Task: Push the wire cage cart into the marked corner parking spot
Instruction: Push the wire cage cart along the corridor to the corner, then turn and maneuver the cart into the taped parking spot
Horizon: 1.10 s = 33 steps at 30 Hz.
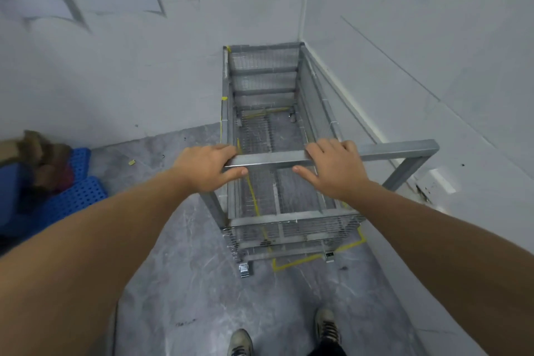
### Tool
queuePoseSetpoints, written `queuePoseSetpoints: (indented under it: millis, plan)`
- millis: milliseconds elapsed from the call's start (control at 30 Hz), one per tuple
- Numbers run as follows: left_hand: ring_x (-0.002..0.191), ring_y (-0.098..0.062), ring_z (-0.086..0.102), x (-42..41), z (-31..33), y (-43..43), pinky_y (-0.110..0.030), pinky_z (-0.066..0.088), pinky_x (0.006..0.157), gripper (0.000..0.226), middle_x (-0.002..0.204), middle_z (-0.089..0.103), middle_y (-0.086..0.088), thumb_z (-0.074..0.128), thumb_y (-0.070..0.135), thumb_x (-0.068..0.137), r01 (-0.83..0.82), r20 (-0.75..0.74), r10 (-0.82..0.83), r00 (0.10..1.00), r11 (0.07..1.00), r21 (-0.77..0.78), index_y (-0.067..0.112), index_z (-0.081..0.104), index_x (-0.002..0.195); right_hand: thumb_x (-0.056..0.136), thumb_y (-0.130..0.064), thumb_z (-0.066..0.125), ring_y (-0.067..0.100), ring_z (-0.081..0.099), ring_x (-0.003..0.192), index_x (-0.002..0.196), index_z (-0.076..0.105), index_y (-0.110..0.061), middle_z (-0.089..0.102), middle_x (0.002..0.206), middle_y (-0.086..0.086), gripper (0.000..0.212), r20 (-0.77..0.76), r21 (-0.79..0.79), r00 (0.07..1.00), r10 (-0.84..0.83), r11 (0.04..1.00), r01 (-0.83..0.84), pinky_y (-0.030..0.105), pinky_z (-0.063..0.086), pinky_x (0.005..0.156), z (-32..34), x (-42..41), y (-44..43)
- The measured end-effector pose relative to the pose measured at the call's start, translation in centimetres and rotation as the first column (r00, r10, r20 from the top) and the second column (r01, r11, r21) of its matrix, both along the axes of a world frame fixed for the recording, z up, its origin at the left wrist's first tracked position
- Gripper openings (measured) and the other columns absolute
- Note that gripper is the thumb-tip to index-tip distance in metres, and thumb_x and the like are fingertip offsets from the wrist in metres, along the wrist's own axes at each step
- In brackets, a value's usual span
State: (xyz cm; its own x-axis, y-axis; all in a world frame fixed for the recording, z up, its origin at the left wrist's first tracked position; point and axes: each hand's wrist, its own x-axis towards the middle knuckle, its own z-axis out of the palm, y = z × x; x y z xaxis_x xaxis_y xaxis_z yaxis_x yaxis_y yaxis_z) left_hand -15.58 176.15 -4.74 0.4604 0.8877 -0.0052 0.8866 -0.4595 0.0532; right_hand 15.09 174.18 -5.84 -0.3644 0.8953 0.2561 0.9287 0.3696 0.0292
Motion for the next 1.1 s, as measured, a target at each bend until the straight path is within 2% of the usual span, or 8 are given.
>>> queuePoseSetpoints:
  millis: [133,300,500,600,733,867,1033,1100]
  plan:
    - [0.082,-0.027,0.059,-2.3,-0.4,-0.8,-0.035,0.035,0.062,0.044,0.095,0.062,0.0,0.038,0.063,0.093,0.031,0.049,-0.034,0.998,0.998,0.063,0.022,0.053,0.102,0.091,-0.069,0.028,0.029,0.055,0.085,0.094,0.055,-0.017,0.059,0.091,0.005,0.059,-0.013,0.027,1.0,-0.027,0.999,0.028,0.046,0.037,0.082,-0.2,-4.7,-0.8]
    - [0.086,-0.028,0.058,-2.0,-0.6,-1.2,-0.036,0.039,0.067,0.041,0.097,0.064,-0.006,0.039,0.054,0.097,0.081,0.075,-0.09,0.993,0.99,0.112,0.016,0.054,0.104,0.093,-0.064,0.034,0.029,0.056,0.082,0.097,0.056,-0.015,0.062,0.091,0.005,0.054,0.011,0.015,1.0,0.028,0.999,-0.028,0.042,0.034,0.074,-0.4,-7.9,-0.1]
    - [0.082,-0.029,0.06,-1.8,-0.6,-1.0,-0.036,0.042,0.063,0.054,0.094,0.064,-0.006,0.025,0.062,0.092,0.091,0.026,-0.096,0.995,0.986,0.139,0.016,0.051,0.102,0.094,-0.063,0.031,0.029,0.057,0.073,0.098,0.056,-0.014,0.062,0.084,0.005,0.055,0.04,0.101,0.997,0.062,0.993,-0.066,0.04,0.036,0.068,-1.1,-7.8,0.6]
    - [0.082,-0.027,0.059,-1.9,-0.6,-0.9,-0.036,0.044,0.061,0.053,0.092,0.063,-0.003,0.027,0.064,0.091,0.074,0.058,-0.082,0.995,0.988,0.133,0.017,0.051,0.1,0.093,-0.061,0.035,0.029,0.058,0.071,0.094,0.056,-0.013,0.062,0.081,0.006,0.053,0.034,0.131,0.997,0.066,0.989,-0.07,0.04,0.039,0.066,-1.2,-7.8,0.6]
    - [0.077,-0.025,0.058,-1.9,-1.2,-1.2,-0.031,0.033,0.057,0.048,0.084,0.063,-0.001,0.033,0.066,0.09,0.018,0.124,-0.042,0.991,0.981,0.192,0.021,0.051,0.093,0.093,-0.061,0.041,0.029,0.058,0.073,0.093,0.055,-0.015,0.062,0.082,0.006,0.049,0.017,0.17,0.997,0.08,0.982,-0.082,0.041,0.04,0.067,-1.4,-7.8,0.7]
    - [0.077,-0.025,0.057,-1.5,-1.3,-1.4,-0.03,0.032,0.059,0.044,0.081,0.063,0.0,0.042,0.065,0.09,-0.02,0.155,-0.011,0.988,0.98,0.2,0.022,0.052,0.09,0.094,-0.063,0.04,0.029,0.057,0.074,0.092,0.054,-0.015,0.061,0.082,0.004,0.049,0.008,0.172,0.997,0.075,0.982,-0.075,0.041,0.038,0.068,-1.3,-7.8,0.5]
    - [0.08,-0.023,0.056,-1.3,-1.4,-1.7,-0.031,0.032,0.06,0.057,0.082,0.064,0.001,0.029,0.074,0.086,-0.074,0.142,0.047,0.989,0.979,0.192,0.022,0.054,0.09,0.096,-0.064,0.034,0.027,0.057,0.076,0.094,0.056,-0.015,0.061,0.084,0.004,0.053,0.023,0.159,0.997,0.072,0.984,-0.075,0.042,0.038,0.07,-1.3,-7.7,0.5]
    - [0.081,-0.023,0.056,-1.1,-1.3,-1.7,-0.031,0.033,0.06,0.057,0.084,0.065,0.001,0.03,0.073,0.087,-0.089,0.136,0.063,0.989,0.976,0.197,0.022,0.056,0.092,0.096,-0.064,0.033,0.028,0.057,0.076,0.095,0.056,-0.016,0.061,0.084,0.004,0.053,0.026,0.15,0.997,0.07,0.986,-0.073,0.042,0.038,0.07,-1.2,-7.7,0.5]
